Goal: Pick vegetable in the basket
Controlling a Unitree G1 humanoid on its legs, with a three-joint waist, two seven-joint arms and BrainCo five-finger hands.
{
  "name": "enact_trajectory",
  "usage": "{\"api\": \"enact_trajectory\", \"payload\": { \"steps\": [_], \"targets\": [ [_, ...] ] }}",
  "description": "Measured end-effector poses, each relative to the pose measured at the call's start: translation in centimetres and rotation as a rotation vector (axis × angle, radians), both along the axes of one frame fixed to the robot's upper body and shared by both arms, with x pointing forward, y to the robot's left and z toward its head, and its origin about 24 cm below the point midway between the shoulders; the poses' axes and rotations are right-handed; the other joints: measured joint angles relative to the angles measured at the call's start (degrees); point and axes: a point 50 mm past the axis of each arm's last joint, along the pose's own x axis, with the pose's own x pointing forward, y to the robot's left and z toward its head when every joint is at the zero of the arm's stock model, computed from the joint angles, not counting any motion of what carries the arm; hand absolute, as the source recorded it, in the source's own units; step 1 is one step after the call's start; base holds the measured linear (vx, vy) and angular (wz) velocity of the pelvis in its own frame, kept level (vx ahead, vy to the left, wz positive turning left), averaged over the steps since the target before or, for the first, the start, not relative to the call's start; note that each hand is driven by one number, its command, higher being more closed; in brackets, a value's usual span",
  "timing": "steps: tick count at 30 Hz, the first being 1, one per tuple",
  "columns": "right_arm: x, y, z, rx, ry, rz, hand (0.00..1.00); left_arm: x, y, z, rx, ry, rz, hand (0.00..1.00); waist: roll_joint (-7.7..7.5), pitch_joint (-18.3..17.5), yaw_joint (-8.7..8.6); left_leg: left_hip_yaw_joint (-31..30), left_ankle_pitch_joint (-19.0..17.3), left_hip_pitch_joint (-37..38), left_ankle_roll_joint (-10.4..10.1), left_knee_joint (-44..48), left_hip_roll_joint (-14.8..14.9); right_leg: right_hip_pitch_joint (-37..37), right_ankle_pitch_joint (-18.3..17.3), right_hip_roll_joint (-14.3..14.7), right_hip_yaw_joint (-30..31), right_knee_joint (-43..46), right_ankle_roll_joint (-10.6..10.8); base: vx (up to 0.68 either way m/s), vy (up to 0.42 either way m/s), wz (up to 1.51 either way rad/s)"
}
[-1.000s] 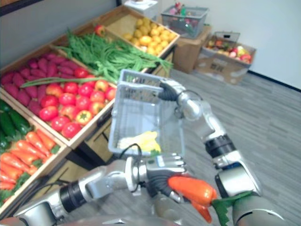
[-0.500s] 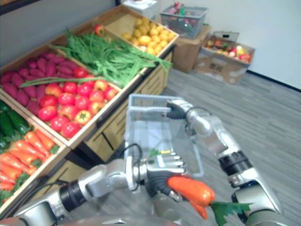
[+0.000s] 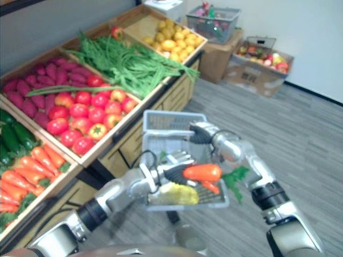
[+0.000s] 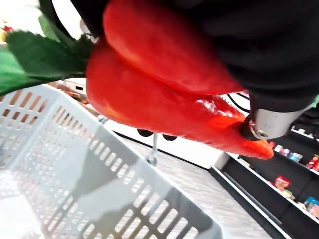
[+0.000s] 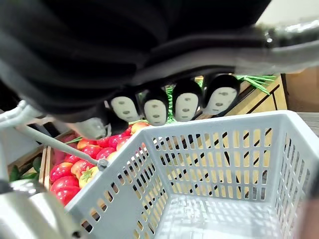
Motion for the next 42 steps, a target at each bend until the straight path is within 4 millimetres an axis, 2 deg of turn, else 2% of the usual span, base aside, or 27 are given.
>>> {"api": "enact_trajectory", "payload": {
  "steps": [5, 9, 15, 16, 28, 35, 38, 40, 42],
  "targets": [
    [0.0, -0.1, 0.1, 0.010, -0.004, -0.007, 1.00, 1.0, 0.6, -1.3, 0.034, 0.043, 0.070, 1.00, -0.05, 0.01, 0.00, 0.21, -0.13, 0.05, 0.06, 0.10, -0.04, -0.07, -0.26, 0.03, 0.18, 0.06, 0.30, -0.03, -0.012, -0.02],
    [0.1, 0.4, 0.1, 0.049, -0.009, -0.008, 1.00, 2.0, 2.0, -3.2, 0.107, 0.095, 0.159, 1.00, -0.30, -0.05, -0.10, 0.62, -0.12, -0.04, 0.09, 0.21, -0.04, -0.68, -0.24, 0.18, 0.53, 0.12, 0.27, -0.02, -0.022, -0.06],
    [0.3, 1.2, -0.3, 0.074, 0.006, 0.000, 1.00, 2.9, 2.7, -4.3, 0.132, 0.129, 0.230, 1.00, -1.17, -0.14, -0.01, 0.64, -0.20, 0.06, 0.25, 0.16, -0.17, -0.72, -0.13, 0.19, 0.76, 0.15, 0.13, 0.00, 0.000, 0.00],
    [0.3, 1.3, -0.3, 0.072, 0.007, 0.004, 1.00, 3.1, 2.9, -4.5, 0.137, 0.132, 0.243, 0.00, -1.37, -0.17, -0.05, 0.65, -0.20, 0.10, 0.25, 0.12, -0.23, -0.71, -0.13, 0.18, 0.80, 0.17, 0.13, 0.00, 0.000, 0.00],
    [0.9, 1.6, 0.1, 0.062, 0.000, 0.010, 1.00, 3.7, 3.8, -6.0, 0.188, 0.179, 0.327, 0.00, -1.63, -0.13, -0.38, 0.80, -0.20, 0.62, 0.25, -0.10, -0.55, -0.42, -0.12, 0.19, 1.14, 0.28, 0.13, -0.01, -0.010, 0.00],
    [1.0, 1.8, -0.2, 0.080, 0.012, -0.005, 1.00, 3.6, 3.3, -5.5, 0.177, 0.162, 0.312, 0.00, -1.77, -0.16, -0.47, 0.34, -0.20, 0.96, 0.27, -0.09, -0.52, 0.26, -0.12, -0.05, 0.73, 0.24, 0.14, 0.00, -0.003, 0.03],
    [1.2, 1.2, 0.2, 0.140, -0.008, -0.053, 1.00, 3.1, 1.3, -2.8, 0.092, 0.076, 0.226, 0.00, -1.79, -0.16, 0.11, -1.11, -0.18, 0.14, 0.32, 0.05, -0.37, 0.31, -0.10, -0.39, -0.32, 0.28, 0.11, -0.01, -0.010, 0.19],
    [1.2, -0.2, 0.3, 0.190, -0.022, -0.124, 1.00, 1.6, -0.9, 0.4, -0.023, -0.016, 0.106, 0.00, -1.81, -0.18, 0.36, -2.81, -0.09, -0.55, 0.46, 0.00, -0.17, 0.79, -0.12, -1.18, -2.62, 0.25, 0.10, -0.03, -0.036, 0.43],
    [0.8, -1.1, -0.1, 0.226, -0.022, -0.175, 1.00, 0.6, -1.7, 2.1, -0.112, -0.020, 0.059, 0.00, -2.00, -0.29, 0.52, -4.39, -0.01, -1.06, 0.62, -0.02, -0.10, 1.31, -0.15, -1.90, -4.63, 0.22, 0.09, -0.05, -0.032, 0.45]
  ]
}}
